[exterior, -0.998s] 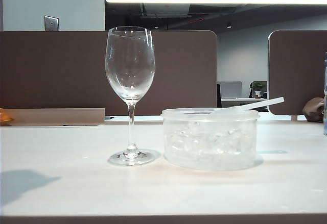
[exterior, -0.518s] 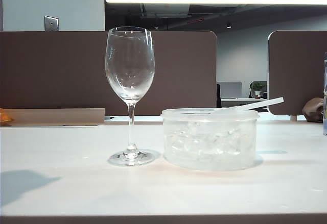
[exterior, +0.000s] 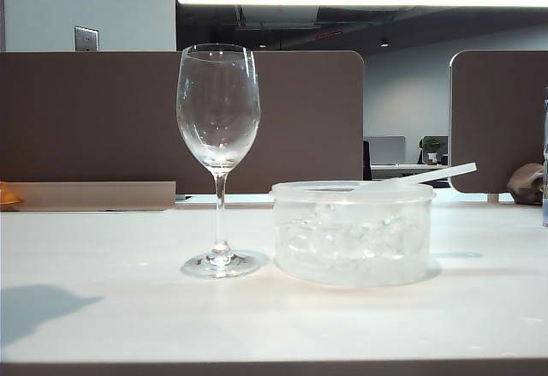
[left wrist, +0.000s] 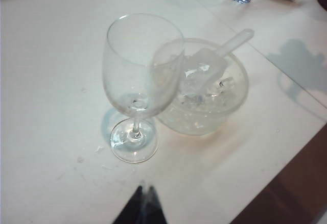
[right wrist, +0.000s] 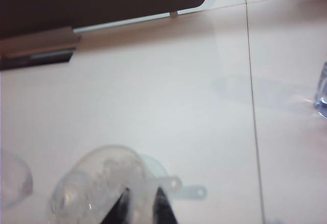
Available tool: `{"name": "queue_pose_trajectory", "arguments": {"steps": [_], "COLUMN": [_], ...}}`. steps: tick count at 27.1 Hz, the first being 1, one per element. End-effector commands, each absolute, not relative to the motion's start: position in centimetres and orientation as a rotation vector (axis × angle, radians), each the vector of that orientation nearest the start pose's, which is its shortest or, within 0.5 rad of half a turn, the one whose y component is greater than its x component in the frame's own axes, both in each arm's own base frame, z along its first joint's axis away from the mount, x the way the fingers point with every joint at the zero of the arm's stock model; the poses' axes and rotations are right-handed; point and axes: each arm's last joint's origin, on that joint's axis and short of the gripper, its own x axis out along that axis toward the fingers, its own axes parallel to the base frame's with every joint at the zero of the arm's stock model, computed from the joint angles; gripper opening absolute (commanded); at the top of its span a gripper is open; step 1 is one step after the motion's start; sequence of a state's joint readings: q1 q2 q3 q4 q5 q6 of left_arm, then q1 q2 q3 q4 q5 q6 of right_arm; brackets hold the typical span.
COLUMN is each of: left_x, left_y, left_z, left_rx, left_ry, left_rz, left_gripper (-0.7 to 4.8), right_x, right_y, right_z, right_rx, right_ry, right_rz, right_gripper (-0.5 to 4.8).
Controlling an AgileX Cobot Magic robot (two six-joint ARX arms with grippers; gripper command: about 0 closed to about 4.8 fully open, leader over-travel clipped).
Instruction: Pick up an ice shovel filled with ice cubes and pour the ice from the shovel into the glass.
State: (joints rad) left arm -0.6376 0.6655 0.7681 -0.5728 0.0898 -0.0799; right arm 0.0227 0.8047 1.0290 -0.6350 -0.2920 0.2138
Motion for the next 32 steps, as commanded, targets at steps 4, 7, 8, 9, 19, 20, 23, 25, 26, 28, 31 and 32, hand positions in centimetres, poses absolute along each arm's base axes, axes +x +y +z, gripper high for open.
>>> {"name": "queue_pose_trajectory", "arguments": {"steps": [4, 7, 8, 9, 19, 20, 23, 25, 26, 28, 31, 32], "left_x": [10.8, 10.8, 10.8, 10.8, 10.8, 10.8, 10.8, 10.8, 10.8, 10.8, 10.8, 10.8], "left_y": [-8.3, -8.3, -8.3, -8.3, -8.3, -8.3, -8.3, -8.3, -8.3, -8.3, -8.3, -8.3], "left_z": [31.0, 31.0, 31.0, 31.0, 31.0, 31.0, 31.0, 31.0, 31.0, 31.0, 31.0, 31.0], "left_rx": [0.051, 0.051, 0.051, 0.051, 0.051, 0.051, 0.051, 0.051, 0.051, 0.051, 0.051, 0.051], "left_ry": [0.475, 0.475, 0.475, 0.475, 0.475, 0.475, 0.475, 0.475, 0.474, 0.475, 0.475, 0.475], "left_rz": [-0.696, -0.696, -0.696, -0.696, -0.696, -0.696, -0.696, -0.696, -0.696, -0.696, -0.696, -0.696], "left_gripper": [-0.05, -0.05, -0.05, -0.05, -0.05, -0.05, -0.05, -0.05, -0.05, -0.05, -0.05, -0.05], "right_x": [19.9, 21.1, 21.4, 21.7, 24.2, 24.4, 25.3, 25.7, 25.8, 26.1, 26.0, 26.0], "right_y": [1.2, 1.2, 1.2, 1.2, 1.3, 1.4, 1.4, 1.5, 1.5, 1.6, 1.9, 1.9], "right_z": [32.4, 29.8, 29.0, 28.2, 22.4, 22.2, 20.8, 20.3, 20.0, 19.2, 19.0, 18.9], "right_rx": [0.579, 0.694, 0.734, 0.772, 0.943, 0.949, 0.996, 1.022, 1.034, 1.059, 1.057, 1.061], "right_ry": [0.308, 0.301, 0.301, 0.299, 0.354, 0.365, 0.412, 0.434, 0.445, 0.480, 0.490, 0.483], "right_rz": [0.247, 0.232, 0.225, 0.223, 0.189, 0.185, 0.182, 0.189, 0.185, 0.167, 0.169, 0.173], "right_gripper": [0.64, 0.64, 0.65, 0.66, 1.18, 1.20, 1.63, 1.63, 1.63, 1.63, 1.63, 1.63]}}
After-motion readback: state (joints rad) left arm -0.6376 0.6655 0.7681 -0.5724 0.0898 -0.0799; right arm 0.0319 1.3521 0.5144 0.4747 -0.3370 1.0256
